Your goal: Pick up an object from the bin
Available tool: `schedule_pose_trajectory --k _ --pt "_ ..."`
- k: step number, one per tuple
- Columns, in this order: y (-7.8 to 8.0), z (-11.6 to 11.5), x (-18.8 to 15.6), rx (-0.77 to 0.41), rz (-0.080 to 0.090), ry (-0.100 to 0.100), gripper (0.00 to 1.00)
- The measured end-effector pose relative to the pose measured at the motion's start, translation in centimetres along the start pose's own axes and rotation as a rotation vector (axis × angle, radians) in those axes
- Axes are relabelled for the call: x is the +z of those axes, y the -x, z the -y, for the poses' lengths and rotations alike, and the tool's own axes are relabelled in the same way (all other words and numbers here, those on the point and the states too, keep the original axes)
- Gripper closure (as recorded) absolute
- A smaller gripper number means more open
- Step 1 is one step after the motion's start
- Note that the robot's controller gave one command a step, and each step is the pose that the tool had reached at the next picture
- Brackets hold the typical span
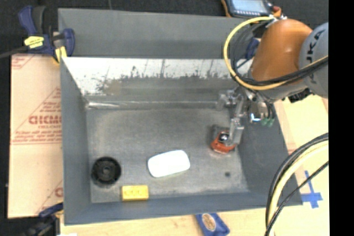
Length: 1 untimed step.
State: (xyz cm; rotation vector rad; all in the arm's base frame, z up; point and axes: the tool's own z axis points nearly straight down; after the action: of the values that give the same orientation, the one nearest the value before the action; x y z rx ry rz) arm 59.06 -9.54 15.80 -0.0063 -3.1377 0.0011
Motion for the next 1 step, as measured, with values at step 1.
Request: schedule_pose_trajectory --k 1 --pt "0.16 -0.02 -0.50 -0.002 0.008 -0.001 0.00"
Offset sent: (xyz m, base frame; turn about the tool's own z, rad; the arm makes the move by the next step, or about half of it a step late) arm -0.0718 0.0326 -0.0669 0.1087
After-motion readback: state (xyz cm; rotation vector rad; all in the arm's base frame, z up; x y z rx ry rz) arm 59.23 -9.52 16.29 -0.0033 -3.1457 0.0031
